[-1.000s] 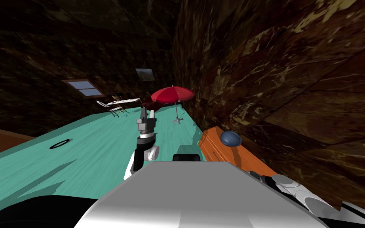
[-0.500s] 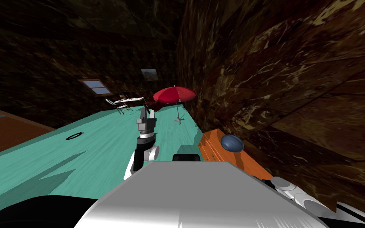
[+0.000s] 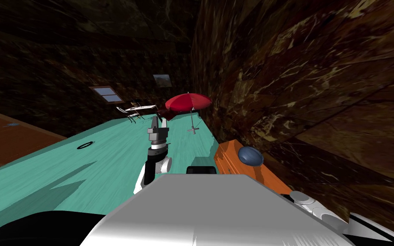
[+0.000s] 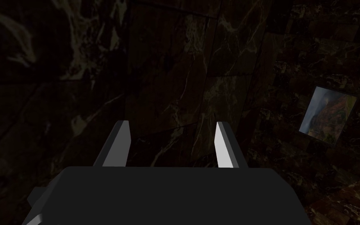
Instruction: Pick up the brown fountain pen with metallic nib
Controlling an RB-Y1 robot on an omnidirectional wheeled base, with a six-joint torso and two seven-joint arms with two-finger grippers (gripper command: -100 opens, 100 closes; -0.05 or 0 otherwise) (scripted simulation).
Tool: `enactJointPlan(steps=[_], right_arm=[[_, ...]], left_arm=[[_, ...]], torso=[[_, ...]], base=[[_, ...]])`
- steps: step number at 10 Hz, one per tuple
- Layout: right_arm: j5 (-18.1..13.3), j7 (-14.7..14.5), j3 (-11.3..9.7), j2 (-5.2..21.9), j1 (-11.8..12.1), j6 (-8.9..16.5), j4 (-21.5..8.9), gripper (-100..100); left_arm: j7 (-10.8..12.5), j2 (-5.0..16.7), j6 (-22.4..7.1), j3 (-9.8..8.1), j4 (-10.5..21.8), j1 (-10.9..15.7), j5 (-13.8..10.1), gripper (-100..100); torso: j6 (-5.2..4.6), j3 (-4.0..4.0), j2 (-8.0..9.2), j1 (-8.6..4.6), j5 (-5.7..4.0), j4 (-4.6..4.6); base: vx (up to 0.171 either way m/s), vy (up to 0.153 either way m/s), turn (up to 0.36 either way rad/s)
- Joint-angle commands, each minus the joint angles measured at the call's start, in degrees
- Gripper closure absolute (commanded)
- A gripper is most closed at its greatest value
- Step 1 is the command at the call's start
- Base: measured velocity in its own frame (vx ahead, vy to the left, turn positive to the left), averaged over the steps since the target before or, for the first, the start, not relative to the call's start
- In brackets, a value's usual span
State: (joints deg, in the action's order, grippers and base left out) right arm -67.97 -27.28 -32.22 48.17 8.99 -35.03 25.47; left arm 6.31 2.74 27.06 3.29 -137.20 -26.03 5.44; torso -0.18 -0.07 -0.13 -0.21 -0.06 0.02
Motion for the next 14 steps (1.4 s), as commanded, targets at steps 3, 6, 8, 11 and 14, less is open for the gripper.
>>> enactJointPlan(steps=[3, 6, 8, 11, 14], right_arm=[[-0.05, 0.65, -0.97, -2.76, 0.76, 3.58, 0.45, -100], [0.21, -0.49, -0.62, -3.07, 0.36, 3.17, -0.64, -100], [0.18, -0.26, -0.66, -3.04, 0.40, 3.26, -0.52, 100], [0.17, -0.27, -0.70, -3.07, 0.46, 3.17, -0.52, 100], [-0.19, 0.82, -0.69, -1.12, 0.67, 2.06, 0.99, 100]], left_arm=[[0.00, 0.00, 0.00, 0.00, 0.00, 0.00, 0.00, 0], [0.00, 0.00, 0.00, 0.00, 0.00, 0.00, 0.00, 0], [0.00, 0.00, 0.00, 0.00, 0.00, 0.00, 0.00, 0], [0.00, 0.00, 0.00, 0.00, 0.00, 0.00, 0.00, 0], [0.00, -0.01, 0.00, 0.00, 0.00, 0.00, 0.00, 0]], torso=[[-0.01, 0.01, 0.02, -0.11, -0.02, 0.00], [-0.02, 0.01, 0.02, 0.05, 0.02, 0.00], [-0.02, 0.01, 0.01, 0.12, 0.03, 0.00], [0.03, 0.00, -0.02, -0.04, -0.03, -0.03], [0.02, 0.00, -0.04, 0.06, 0.02, -0.03]], base=[[-0.001, -0.060, 0.045], [-0.001, -0.017, 0.005], [-0.002, 0.002, -0.007], [0.000, 0.000, 0.000], [0.002, 0.027, -0.028]])
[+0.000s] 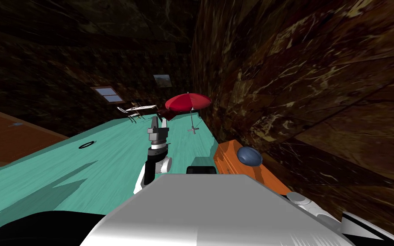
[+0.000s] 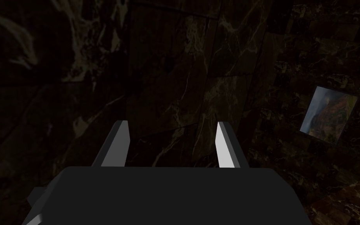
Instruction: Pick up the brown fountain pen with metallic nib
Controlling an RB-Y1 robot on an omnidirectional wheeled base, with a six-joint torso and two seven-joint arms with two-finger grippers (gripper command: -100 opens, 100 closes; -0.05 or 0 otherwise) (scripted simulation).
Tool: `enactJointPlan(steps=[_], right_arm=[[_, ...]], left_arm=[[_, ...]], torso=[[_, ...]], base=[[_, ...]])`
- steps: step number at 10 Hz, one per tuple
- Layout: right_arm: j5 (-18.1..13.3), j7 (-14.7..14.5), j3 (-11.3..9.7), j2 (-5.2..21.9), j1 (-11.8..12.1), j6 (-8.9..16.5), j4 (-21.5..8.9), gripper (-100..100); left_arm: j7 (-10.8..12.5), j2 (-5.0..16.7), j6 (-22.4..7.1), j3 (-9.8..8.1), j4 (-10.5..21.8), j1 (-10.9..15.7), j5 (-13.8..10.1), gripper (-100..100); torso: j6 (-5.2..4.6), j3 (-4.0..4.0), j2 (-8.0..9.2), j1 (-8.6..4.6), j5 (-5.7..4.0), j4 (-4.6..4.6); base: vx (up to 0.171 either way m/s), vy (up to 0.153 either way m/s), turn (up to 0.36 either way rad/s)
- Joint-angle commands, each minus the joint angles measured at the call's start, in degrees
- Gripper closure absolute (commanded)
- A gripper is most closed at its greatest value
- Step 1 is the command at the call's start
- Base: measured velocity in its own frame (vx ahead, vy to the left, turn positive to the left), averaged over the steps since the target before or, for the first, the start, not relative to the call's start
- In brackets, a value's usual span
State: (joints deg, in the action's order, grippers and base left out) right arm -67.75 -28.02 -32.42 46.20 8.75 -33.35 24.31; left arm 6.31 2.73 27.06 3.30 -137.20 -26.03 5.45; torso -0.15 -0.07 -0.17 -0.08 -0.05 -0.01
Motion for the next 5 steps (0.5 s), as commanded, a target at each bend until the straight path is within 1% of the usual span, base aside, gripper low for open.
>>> enactJointPlan(steps=[1, 2, 3, 4, 5], right_arm=[[-0.41, 1.56, -0.49, 0.85, 0.91, 0.38, 2.15, 100], [-0.56, 1.74, -0.21, 2.49, 0.82, -1.14, 2.69, 100], [-0.63, 1.82, -0.06, 3.31, 0.78, -1.90, 2.96, 100], [-0.95, 3.06, -0.65, 3.25, 1.25, -0.81, 4.20, 100], [-0.97, 3.13, -0.63, 3.38, 1.20, -1.03, 4.17, 0]], left_arm=[[0.00, 0.00, 0.00, 0.00, 0.00, 0.00, 0.00, 0], [0.00, 0.00, 0.00, 0.00, 0.00, 0.00, 0.00, 0], [0.00, 0.00, 0.00, 0.00, 0.00, 0.00, 0.00, 0], [0.00, 0.00, 0.00, 0.00, 0.00, 0.00, 0.00, 0], [0.00, 0.00, 0.00, 0.00, 0.00, 0.00, 0.00, 0]], torso=[[0.00, 0.00, 0.00, 0.00, 0.00, 0.00], [0.00, 0.00, 0.00, -0.03, -0.01, 0.00], [-0.02, 0.00, 0.01, 0.02, 0.03, 0.01], [-0.01, 0.01, 0.02, 0.06, 0.04, 0.00], [-0.01, 0.01, 0.02, -0.03, -0.02, 0.00]], base=[[0.005, 0.031, 0.004], [0.004, 0.047, -0.047], [-0.004, 0.061, -0.069], [-0.003, 0.026, -0.014], [0.000, 0.005, 0.001]])
